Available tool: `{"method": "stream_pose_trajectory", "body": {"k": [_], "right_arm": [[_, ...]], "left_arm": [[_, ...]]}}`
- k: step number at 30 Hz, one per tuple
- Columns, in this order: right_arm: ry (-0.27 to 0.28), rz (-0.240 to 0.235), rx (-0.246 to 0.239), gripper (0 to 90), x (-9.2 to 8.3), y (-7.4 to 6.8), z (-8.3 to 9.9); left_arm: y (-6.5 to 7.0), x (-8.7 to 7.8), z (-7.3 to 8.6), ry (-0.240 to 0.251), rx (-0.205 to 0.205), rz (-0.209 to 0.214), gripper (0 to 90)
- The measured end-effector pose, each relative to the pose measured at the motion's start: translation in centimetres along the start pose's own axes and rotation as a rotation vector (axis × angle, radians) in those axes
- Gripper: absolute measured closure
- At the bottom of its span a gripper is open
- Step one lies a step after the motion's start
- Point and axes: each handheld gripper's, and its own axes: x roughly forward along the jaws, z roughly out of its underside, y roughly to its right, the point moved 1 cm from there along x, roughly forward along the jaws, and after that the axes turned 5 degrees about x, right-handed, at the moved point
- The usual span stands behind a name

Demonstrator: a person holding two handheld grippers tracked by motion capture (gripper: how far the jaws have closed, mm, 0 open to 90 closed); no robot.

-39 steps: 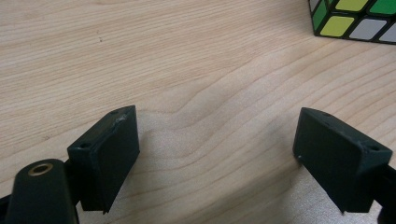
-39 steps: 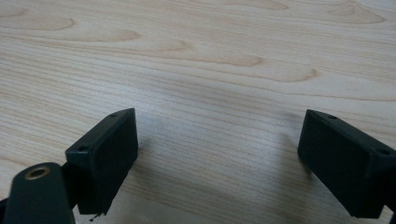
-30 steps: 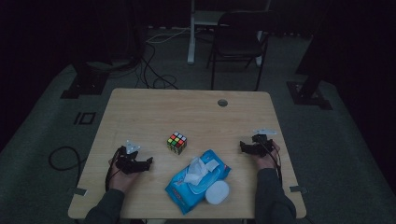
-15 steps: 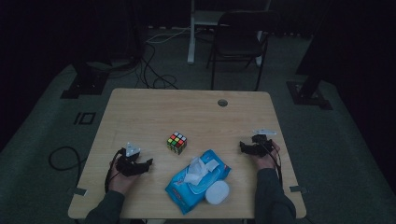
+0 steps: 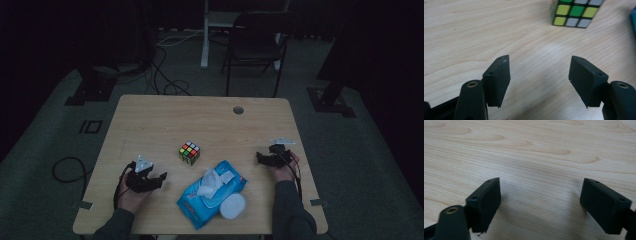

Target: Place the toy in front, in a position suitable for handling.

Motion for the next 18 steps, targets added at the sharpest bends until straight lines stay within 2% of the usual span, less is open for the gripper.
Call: {"method": "stream_pose_trajectory", "body": {"k": [3, 8, 14, 17, 18], "right_arm": [[0.003, -0.003, -0.004, 21.4, -0.1, -0.2, 0.0], [0.011, -0.009, -0.015, 22.9, -0.3, -0.6, -0.1], [0.039, -0.047, -0.031, 24.9, -1.2, -1.7, -0.4], [0.064, -0.079, -0.064, 26.5, -1.9, -3.0, -0.7], [0.064, -0.079, -0.064, 26.5, -1.9, -3.0, -0.7]], "left_arm": [[0.7, -0.3, -0.1, 0.010, 0.015, 0.007, 34.6], [1.3, -0.5, -0.3, 0.018, 0.023, 0.022, 34.6], [2.7, -1.1, -0.3, 0.038, 0.048, 0.045, 34.6], [3.3, -1.2, -0.3, 0.038, 0.063, 0.059, 34.6], [3.3, -1.2, -0.3, 0.038, 0.063, 0.059, 34.6]]}}
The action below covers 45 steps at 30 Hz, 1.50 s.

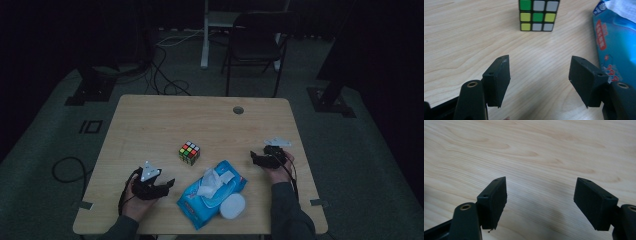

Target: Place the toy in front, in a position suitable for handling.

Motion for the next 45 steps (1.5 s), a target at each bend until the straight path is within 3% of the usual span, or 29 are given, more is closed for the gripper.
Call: {"method": "stream_pose_trajectory", "body": {"k": [9, 10, 20, 26, 35, 45], "right_arm": [[0.027, -0.076, -0.025, 28.1, -0.5, -2.0, -1.0], [0.031, -0.123, -0.017, 27.8, -0.7, -2.3, -1.3], [0.039, -0.199, -0.044, 26.4, -0.6, -4.3, -2.1], [0.045, -0.252, -0.101, 26.0, -0.3, -6.3, -3.2], [0.054, -0.297, -0.158, 26.0, -0.2, -8.3, -4.9], [0.056, -0.333, -0.184, 26.0, 0.5, -10.2, -5.8]], "left_arm": [[0.9, -0.1, 0.1, 0.000, 0.029, 0.010, 35.5], [1.0, -0.1, 0.2, -0.001, 0.035, 0.008, 35.5], [0.9, 0.0, 0.3, 0.010, 0.033, 0.003, 35.4], [1.0, 0.0, 0.3, 0.008, 0.040, 0.007, 35.4], [1.3, -0.2, 0.2, 0.016, 0.042, 0.019, 35.4], [3.0, -1.1, 0.5, 0.033, 0.051, 0.070, 35.6]]}}
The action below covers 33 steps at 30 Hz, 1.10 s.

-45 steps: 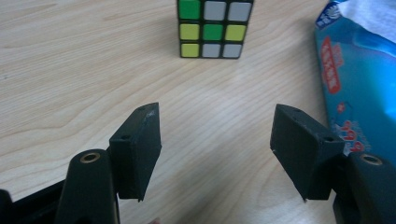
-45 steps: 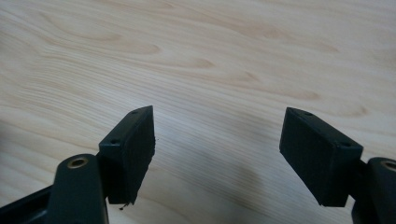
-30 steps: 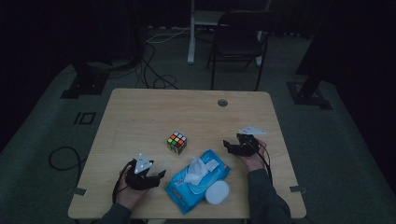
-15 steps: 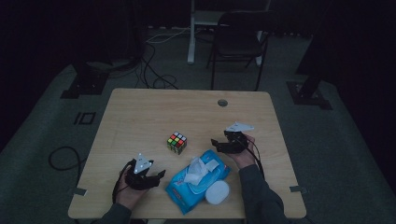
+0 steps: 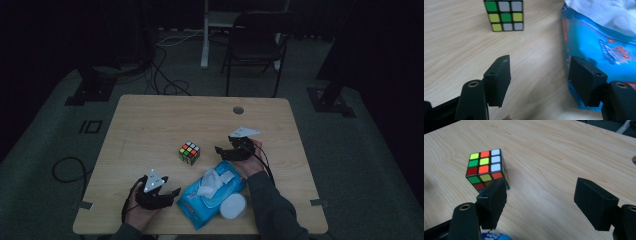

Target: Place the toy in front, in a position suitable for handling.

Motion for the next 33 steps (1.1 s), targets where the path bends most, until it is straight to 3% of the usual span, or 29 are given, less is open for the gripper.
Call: {"method": "stream_pose_trajectory", "body": {"k": [12, 18, 21, 22, 28, 33], "right_arm": [[0.000, -0.012, -0.035, 26.0, 0.5, -0.9, -0.9], [-0.003, -0.013, -0.038, 26.0, 0.7, -1.0, -0.9], [-0.007, -0.015, -0.046, 26.0, 0.9, -1.2, -1.0], [-0.009, -0.015, -0.047, 26.0, 1.0, -1.3, -1.1], [-0.013, -0.017, -0.053, 26.0, 1.2, -1.5, -1.1], [-0.012, -0.020, -0.060, 26.1, 1.4, -1.6, -1.1]], "left_arm": [[1.5, -1.3, 0.5, 0.028, 0.007, 0.085, 39.4], [2.6, -0.6, 0.6, -0.017, 0.038, 0.141, 39.1], [2.6, -0.3, 0.6, -0.026, 0.052, 0.177, 45.1], [2.6, -0.4, 0.5, -0.029, 0.062, 0.183, 51.9], [2.8, -0.2, 0.4, -0.035, 0.076, 0.230, 60.2], [2.7, 0.0, 0.3, -0.043, 0.077, 0.250, 61.7]]}}
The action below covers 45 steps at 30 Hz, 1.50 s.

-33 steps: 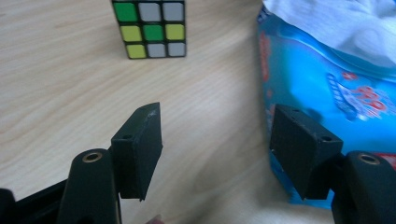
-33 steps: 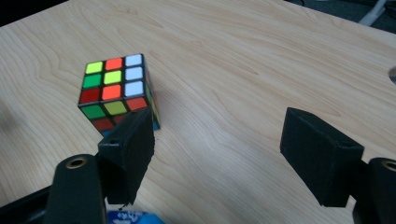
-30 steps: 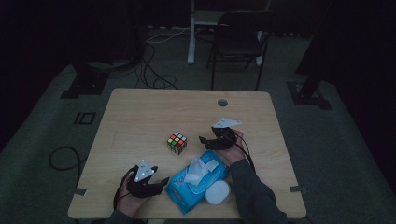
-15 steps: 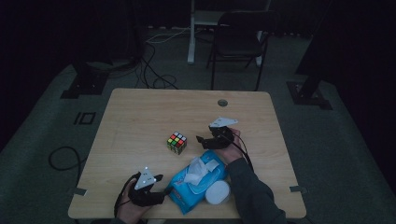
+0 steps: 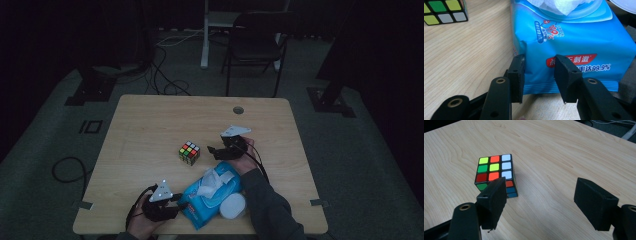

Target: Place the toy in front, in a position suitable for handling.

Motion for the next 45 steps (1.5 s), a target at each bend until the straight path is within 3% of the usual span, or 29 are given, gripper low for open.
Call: {"method": "stream_pose_trajectory", "body": {"k": [5, 13, 19, 27, 35, 45], "right_arm": [[-0.004, -0.003, 0.002, 26.1, 0.3, -0.1, -0.1], [-0.008, -0.006, 0.000, 26.1, 0.5, 0.0, 0.0], [-0.011, -0.010, -0.002, 26.2, 0.7, -0.1, 0.0], [-0.018, -0.024, -0.012, 26.1, 1.2, -0.6, -0.2], [-0.031, -0.041, -0.051, 24.9, 2.2, -1.9, -1.0], [-0.058, -0.069, -0.064, 22.1, 4.1, -3.1, -1.4]], "left_arm": [[-0.1, 0.0, -0.1, -0.023, 0.029, 0.008, 65.3], [0.2, 0.0, -0.2, -0.033, 0.061, 0.001, 89.9], [0.3, -0.1, -0.2, -0.031, 0.068, -0.020, 90.0], [-0.7, -0.6, -0.1, -0.042, 0.058, -0.086, 90.0], [-2.6, -1.4, 0.0, -0.059, 0.034, -0.156, 90.0], [-5.0, -2.4, 0.6, -0.061, -0.026, -0.222, 90.0]]}}
